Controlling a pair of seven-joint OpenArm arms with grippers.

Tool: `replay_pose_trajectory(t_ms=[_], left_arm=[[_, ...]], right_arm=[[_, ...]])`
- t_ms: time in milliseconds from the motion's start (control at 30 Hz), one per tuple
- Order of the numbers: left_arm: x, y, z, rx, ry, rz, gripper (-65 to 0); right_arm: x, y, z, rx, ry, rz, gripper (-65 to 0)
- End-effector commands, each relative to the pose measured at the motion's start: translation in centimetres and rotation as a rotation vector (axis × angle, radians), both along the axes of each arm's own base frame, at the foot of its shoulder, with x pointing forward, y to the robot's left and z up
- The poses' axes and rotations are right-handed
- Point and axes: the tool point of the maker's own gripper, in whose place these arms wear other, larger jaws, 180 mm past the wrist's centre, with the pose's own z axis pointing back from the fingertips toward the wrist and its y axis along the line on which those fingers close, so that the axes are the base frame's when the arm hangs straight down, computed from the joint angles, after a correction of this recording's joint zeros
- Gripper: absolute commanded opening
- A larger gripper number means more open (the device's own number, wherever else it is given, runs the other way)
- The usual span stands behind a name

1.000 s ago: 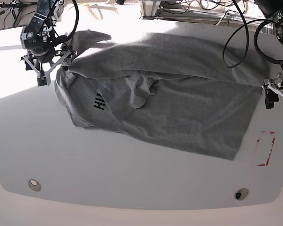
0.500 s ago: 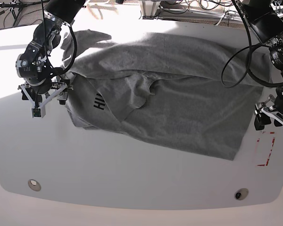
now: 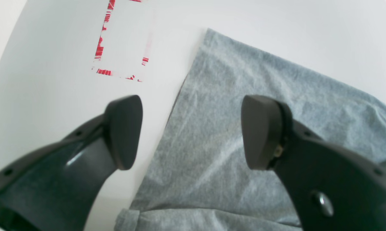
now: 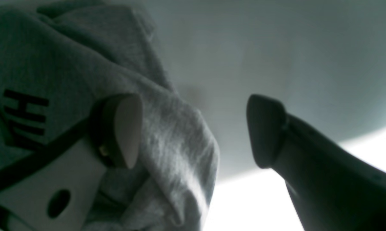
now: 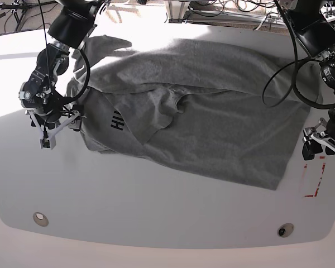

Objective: Fold the T-shirt properly
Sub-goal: 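Release the shirt and reposition the right gripper onto the shirt's edge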

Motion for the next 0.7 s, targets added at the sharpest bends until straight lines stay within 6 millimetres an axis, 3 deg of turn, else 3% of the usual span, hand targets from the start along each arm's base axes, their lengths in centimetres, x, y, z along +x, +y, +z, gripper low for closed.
replay_pose_trajectory(t_ms=[0,167,667], left_arm=[[0.5,0.6,1.8,0.022,-0.052,0.003,-19.9],[0.5,0.6,1.7,0.022,-0.049,0.003,-19.9],[0.3,1.6,0.4,0.048,-0.008,0.036,-19.9]], right_arm=[[1.7,-0.3,1.0,0.004,-0.079,-0.001,-16.2],[1.5,-0.1,-1.1,0.044,-0.054,-0.006,-16.2],[-0.5,1.8,-3.8,0.098,0.004,-0.001,-16.2]])
